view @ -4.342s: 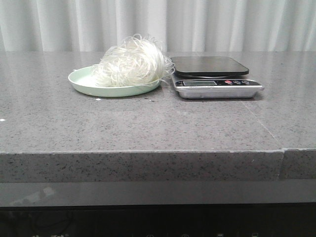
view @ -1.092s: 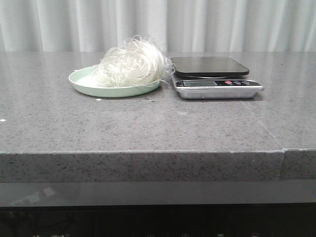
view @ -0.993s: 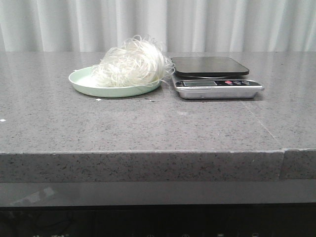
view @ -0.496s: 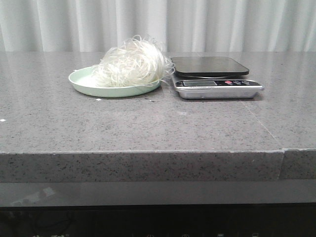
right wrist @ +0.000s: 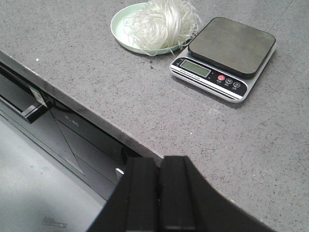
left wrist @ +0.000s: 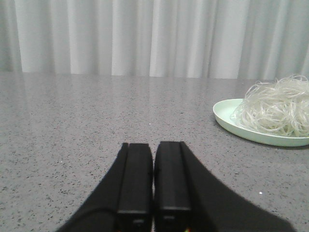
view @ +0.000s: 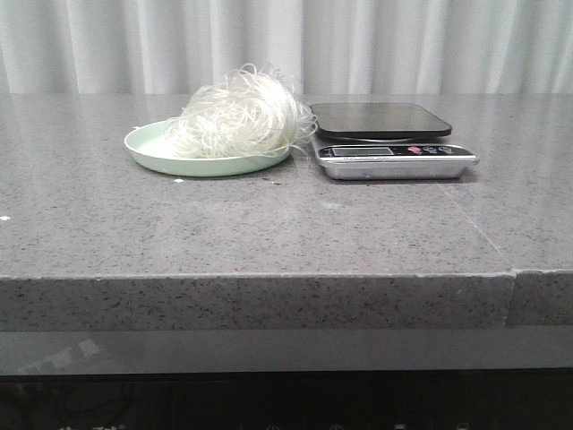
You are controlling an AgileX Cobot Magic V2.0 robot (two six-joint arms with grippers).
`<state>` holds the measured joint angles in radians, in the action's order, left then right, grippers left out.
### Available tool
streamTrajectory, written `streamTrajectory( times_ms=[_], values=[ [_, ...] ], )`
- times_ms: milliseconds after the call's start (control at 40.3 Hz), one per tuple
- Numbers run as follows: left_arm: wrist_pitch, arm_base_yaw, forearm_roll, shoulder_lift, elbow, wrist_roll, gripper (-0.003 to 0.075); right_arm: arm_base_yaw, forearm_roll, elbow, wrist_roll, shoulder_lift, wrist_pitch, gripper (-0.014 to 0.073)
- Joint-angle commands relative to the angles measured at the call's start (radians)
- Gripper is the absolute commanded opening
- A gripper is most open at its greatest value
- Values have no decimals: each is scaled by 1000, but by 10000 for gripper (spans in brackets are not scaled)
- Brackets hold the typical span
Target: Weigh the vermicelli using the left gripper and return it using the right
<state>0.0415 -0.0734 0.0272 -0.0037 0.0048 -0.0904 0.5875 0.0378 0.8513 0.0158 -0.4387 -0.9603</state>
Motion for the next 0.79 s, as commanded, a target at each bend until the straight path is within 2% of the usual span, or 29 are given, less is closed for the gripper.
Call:
streamTrajectory(
  times_ms=[0, 248, 298, 620, 769],
  values=[
    [-82, -6, 1, -24, 37, -10, 155, -4, -10, 22, -1, -7, 60, 141],
    [-82, -6, 1, -24, 37, -10, 155, -6, -10, -3, -1, 2, 77, 141],
    [-82, -6, 1, -24, 37, -10, 155, -38, -11, -36, -1, 23, 108, 141],
    [-82, -6, 1, -24, 37, -10, 155, -395, 27, -521, -1, 341, 748, 141],
    [-82, -6, 1, -24, 37, -10, 155, -517, 27, -720, -1, 439, 907, 141]
  ],
)
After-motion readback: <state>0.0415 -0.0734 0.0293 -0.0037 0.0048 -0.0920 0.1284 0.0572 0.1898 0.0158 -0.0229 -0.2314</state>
